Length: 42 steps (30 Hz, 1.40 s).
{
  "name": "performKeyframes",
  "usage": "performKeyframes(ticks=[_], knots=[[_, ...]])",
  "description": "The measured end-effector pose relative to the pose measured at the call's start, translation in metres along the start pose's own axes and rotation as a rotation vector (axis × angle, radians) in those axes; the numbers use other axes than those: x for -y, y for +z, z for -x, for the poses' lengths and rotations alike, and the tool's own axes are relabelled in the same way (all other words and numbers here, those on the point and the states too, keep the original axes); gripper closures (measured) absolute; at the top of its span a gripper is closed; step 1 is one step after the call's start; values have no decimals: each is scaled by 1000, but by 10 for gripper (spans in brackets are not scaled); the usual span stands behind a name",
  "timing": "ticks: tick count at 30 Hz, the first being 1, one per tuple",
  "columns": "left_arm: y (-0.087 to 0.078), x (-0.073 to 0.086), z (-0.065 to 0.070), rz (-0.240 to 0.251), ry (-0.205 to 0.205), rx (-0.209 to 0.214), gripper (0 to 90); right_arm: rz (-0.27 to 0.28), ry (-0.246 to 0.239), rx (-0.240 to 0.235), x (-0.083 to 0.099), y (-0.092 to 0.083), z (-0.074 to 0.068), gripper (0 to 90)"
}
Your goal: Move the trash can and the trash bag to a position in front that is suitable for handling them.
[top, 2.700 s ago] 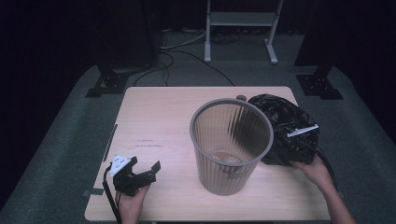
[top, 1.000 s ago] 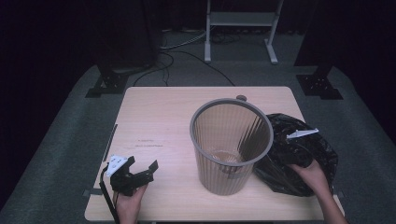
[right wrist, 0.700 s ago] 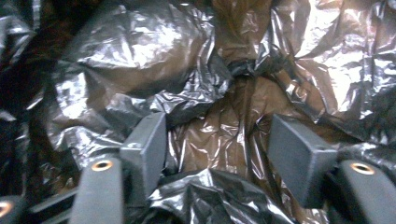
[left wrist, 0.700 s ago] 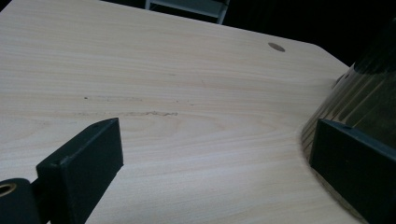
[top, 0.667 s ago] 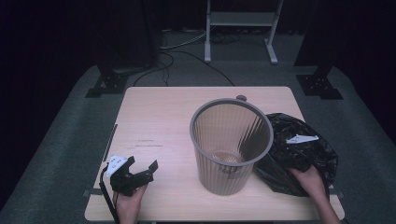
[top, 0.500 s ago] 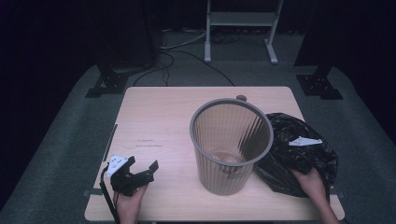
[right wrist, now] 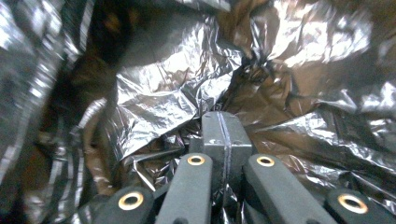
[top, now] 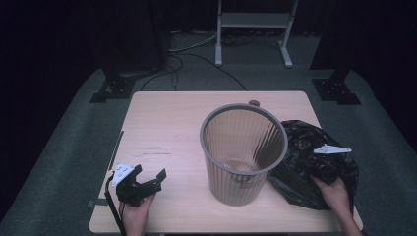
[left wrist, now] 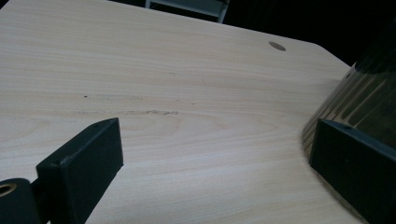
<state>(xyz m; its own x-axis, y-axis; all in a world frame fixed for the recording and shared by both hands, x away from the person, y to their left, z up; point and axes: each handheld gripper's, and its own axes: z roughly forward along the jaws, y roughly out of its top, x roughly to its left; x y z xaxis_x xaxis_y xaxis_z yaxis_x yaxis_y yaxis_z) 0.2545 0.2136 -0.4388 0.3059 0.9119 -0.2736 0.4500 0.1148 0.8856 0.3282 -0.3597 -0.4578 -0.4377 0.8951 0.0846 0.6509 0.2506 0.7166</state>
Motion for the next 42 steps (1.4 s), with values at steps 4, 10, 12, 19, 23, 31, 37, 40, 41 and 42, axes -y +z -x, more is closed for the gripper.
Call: performKeyframes(ticks=[4,10,12,19,23,31,37,40,41,42], knots=[[0,0,1,-3,7,0,18,32,-6,-6,-10,-16,0,900],[0,0,2,-3,7,0,18,67,-19,-5,-21,-36,1,900],[0,0,1,-2,7,1,18,80,-17,-3,-24,-42,2,900],[-1,0,1,2,6,1,18,114,2,-8,-31,-63,10,900],[0,0,2,0,8,1,18,127,14,-15,-35,-73,13,900],[0,0,1,-1,8,0,18,156,44,-38,-34,-82,19,900],[0,0,2,-3,9,1,18,166,37,-37,-38,-87,19,900],[0,0,2,-1,9,0,18,172,36,-40,-40,-90,19,900],[0,0,2,-1,8,0,18,175,37,-42,-41,-91,18,900],[0,0,2,-1,7,0,18,179,37,-44,-41,-92,18,900]])
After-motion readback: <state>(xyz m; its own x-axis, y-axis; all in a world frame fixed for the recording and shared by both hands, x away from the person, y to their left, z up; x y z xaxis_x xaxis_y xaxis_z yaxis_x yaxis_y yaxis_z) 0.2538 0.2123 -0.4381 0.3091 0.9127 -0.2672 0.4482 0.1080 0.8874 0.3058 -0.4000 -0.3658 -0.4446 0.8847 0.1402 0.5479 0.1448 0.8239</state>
